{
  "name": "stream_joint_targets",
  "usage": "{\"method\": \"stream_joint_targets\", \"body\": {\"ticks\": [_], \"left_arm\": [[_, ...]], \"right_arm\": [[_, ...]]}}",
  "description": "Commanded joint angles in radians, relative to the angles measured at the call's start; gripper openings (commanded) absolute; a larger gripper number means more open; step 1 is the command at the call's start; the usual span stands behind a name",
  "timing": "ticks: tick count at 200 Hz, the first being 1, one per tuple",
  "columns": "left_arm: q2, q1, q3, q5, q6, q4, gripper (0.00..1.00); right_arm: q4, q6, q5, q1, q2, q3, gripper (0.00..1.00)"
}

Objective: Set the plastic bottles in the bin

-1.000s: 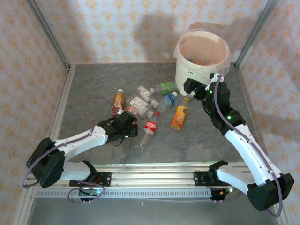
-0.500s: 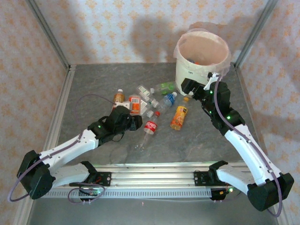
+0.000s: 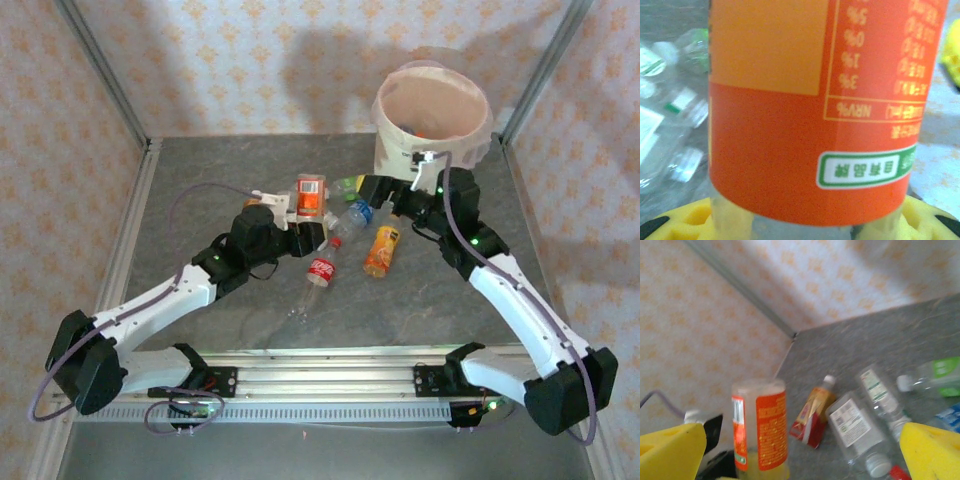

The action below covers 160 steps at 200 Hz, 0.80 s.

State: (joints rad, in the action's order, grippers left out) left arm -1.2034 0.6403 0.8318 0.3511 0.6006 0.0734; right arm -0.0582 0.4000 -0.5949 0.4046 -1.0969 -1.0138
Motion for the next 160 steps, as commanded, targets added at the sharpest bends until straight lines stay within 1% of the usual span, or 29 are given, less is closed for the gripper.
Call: {"method": "stream_joint_targets", "body": {"ticks": [1, 16, 29, 52, 81, 96, 105, 127, 148, 160], "left_arm": [[-0.012, -0.004, 0.057, 0.138, -0.010, 0.094, 0.00], [-0.017, -0.002, 0.063, 0.186, -0.001, 0.120, 0.00], [-0.016, -0.001, 0.071, 0.210, 0.001, 0.124, 0.00], [-0.006, -0.001, 0.073, 0.223, 0.003, 0.128, 0.00], [-0.002, -0.001, 0.063, 0.255, 0.024, 0.173, 0.00], [-0.004, -0.001, 0.065, 0.265, 0.031, 0.180, 0.00], [-0.005, -0.001, 0.063, 0.268, 0.035, 0.185, 0.00], [-0.006, 0.001, 0.058, 0.273, 0.041, 0.204, 0.00], [-0.015, 0.001, 0.064, 0.281, 0.042, 0.202, 0.00], [-0.020, 0.002, 0.066, 0.285, 0.042, 0.206, 0.00]], "right_arm": [[0.042, -0.021, -0.132, 0.037, -0.029, -0.059, 0.99], [0.043, -0.033, -0.143, 0.061, -0.058, -0.074, 0.99], [0.059, -0.029, -0.178, 0.077, -0.081, -0.089, 0.99], [0.130, 0.000, -0.247, 0.094, -0.121, -0.107, 0.99], [0.180, 0.022, -0.253, 0.097, -0.148, -0.122, 0.99], [0.208, 0.032, -0.290, 0.097, -0.168, -0.128, 0.99], [0.207, 0.033, -0.312, 0.097, -0.180, -0.139, 0.99], [0.194, 0.039, -0.318, 0.097, -0.207, -0.157, 1.00], [0.202, 0.047, -0.338, 0.097, -0.225, -0.170, 0.91], [0.199, 0.043, -0.339, 0.097, -0.232, -0.180, 0.83]]}}
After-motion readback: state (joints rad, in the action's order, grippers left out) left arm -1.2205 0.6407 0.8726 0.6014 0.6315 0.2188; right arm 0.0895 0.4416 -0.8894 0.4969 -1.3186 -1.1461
